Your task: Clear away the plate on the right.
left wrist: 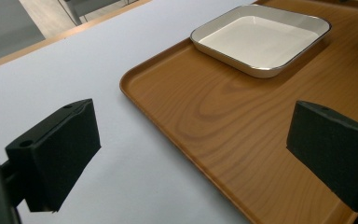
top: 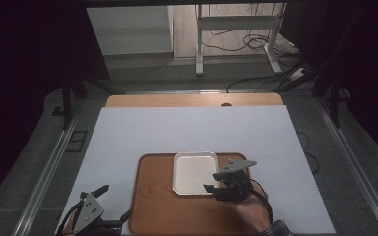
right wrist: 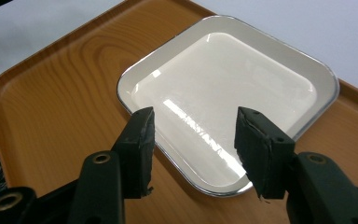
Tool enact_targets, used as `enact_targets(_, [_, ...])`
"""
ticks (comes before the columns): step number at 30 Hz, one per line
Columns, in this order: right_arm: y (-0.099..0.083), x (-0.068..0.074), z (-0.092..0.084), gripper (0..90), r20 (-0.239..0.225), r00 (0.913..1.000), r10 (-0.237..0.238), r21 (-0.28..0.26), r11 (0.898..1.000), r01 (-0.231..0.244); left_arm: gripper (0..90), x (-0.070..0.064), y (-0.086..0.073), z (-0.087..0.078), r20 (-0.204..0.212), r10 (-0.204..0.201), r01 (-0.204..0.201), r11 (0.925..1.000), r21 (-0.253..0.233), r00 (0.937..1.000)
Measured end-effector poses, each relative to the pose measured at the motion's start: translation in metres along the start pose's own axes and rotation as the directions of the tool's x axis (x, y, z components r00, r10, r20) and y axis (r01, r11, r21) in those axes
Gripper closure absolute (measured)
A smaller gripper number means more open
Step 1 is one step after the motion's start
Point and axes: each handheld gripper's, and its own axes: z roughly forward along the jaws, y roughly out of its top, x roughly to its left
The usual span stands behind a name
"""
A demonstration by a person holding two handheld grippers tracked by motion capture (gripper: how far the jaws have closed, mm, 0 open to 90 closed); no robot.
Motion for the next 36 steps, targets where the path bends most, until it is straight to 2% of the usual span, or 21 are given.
enact_targets(6, [-0.002, -0.004, -0.006, 41.7, 0.018, 0.9998, 0.012, -0.027, 1.000, -0.011, 2.3, 0.000, 0.000, 0.000, 0.000, -0.002, 0.002, 1.0000, 0.000, 1.0000])
enact_targets(16, [-0.005, -0.008, -0.010, 35.5, 0.038, 0.9993, 0.002, -0.033, 0.999, -0.001, 2.4, 0.000, 0.000, 0.000, 0.001, -0.004, 0.004, 1.0000, 0.000, 1.0000])
enact_targets(22, [-0.006, -0.011, -0.015, 29.1, 0.043, 0.9991, 0.002, -0.055, 0.998, 0.001, 2.3, 0.001, 0.000, 0.000, 0.001, -0.005, 0.005, 1.0000, 0.000, 1.0000])
enact_targets(29, [-0.006, -0.011, -0.021, 22.7, 0.056, 0.9983, -0.018, -0.071, 0.997, 0.022, 2.3, 0.001, 0.000, 0.000, 0.001, -0.005, 0.005, 1.0000, 0.000, 1.0000])
enact_targets(36, [-0.008, -0.009, -0.026, 18.0, 0.068, 0.9969, -0.041, -0.065, 0.997, 0.045, 2.4, 0.001, 0.000, 0.000, 0.001, -0.006, 0.006, 1.0000, 0.000, 1.0000])
